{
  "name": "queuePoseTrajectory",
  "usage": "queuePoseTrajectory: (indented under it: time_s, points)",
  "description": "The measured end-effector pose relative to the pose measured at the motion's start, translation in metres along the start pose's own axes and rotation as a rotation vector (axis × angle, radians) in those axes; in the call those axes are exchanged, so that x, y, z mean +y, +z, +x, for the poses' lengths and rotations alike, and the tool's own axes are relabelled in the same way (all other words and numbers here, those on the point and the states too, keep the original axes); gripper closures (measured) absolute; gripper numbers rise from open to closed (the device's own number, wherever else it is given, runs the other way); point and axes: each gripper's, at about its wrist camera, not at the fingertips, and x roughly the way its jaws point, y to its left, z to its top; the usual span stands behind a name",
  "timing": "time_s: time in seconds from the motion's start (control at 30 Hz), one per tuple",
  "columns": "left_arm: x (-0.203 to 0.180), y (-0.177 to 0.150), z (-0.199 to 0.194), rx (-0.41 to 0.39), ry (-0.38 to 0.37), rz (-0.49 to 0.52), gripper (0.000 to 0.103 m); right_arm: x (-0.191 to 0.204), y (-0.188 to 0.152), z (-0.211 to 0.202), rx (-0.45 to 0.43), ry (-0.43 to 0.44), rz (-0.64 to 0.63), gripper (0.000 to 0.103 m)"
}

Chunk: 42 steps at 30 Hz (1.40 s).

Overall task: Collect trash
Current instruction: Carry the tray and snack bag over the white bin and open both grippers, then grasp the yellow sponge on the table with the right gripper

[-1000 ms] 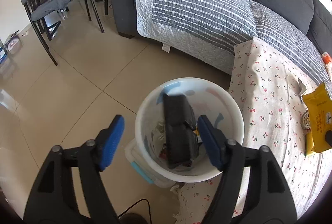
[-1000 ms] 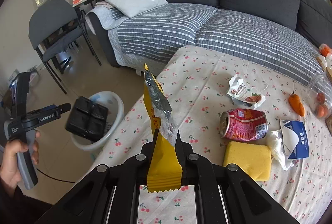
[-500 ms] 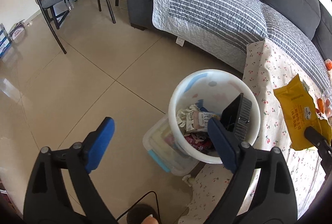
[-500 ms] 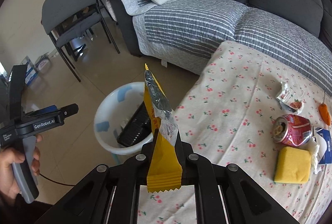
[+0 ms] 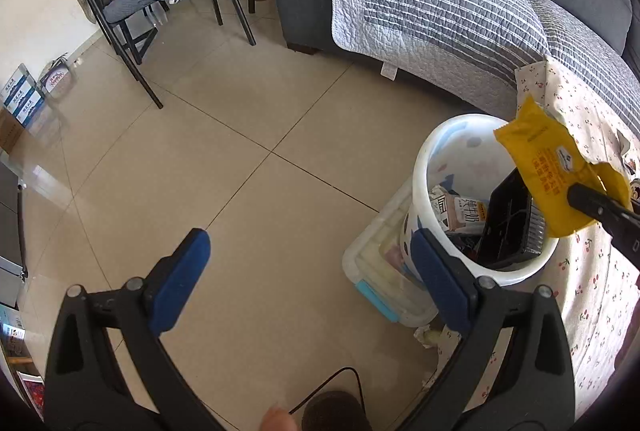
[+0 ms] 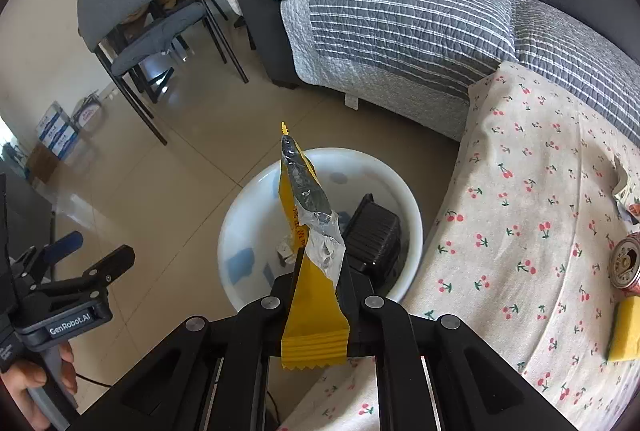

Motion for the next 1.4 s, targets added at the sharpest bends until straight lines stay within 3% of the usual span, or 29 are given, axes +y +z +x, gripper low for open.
queuePoseTrajectory:
  time_s: [0.07,0.13,0.2,0.43,0.7,1.07,1.27,1.4]
  points:
    - [0.002,0.0,-0.001,0.001,-0.006,-0.003,0.003,0.001,0.003,0.001,0.001,0.013,0.02,0.087]
    - [0.001,0.0,-0.002,0.001,-0.014,-0.004,0.003,0.002,0.005,-0.002,-0.005,0.02,0.034,0.061]
    - [-0.002,0.0,-0.003,0.0,-0.019,-0.002,0.003,0.003,0.004,-0.011,-0.036,0.01,0.029,0.042]
    - [-0.015,-0.001,-0.01,-0.009,-0.04,0.019,0.003,-0.008,0.0,-0.048,-0.076,-0.041,-0.012,0.036]
    - [-0.043,-0.002,-0.026,-0.032,-0.083,0.062,0.003,-0.059,-0.021,-0.09,-0.091,-0.131,0.007,0.027]
    - [-0.112,-0.003,-0.055,-0.092,-0.143,0.171,0.002,-0.147,-0.063,-0.142,-0.086,-0.25,0.098,0.02]
    - [-0.152,-0.004,-0.066,-0.08,-0.209,0.2,0.001,-0.197,-0.084,-0.168,-0.098,-0.301,0.184,0.018]
    - [-0.191,-0.009,-0.072,-0.077,-0.229,0.272,0.001,-0.232,-0.097,-0.179,-0.085,-0.325,0.241,0.017]
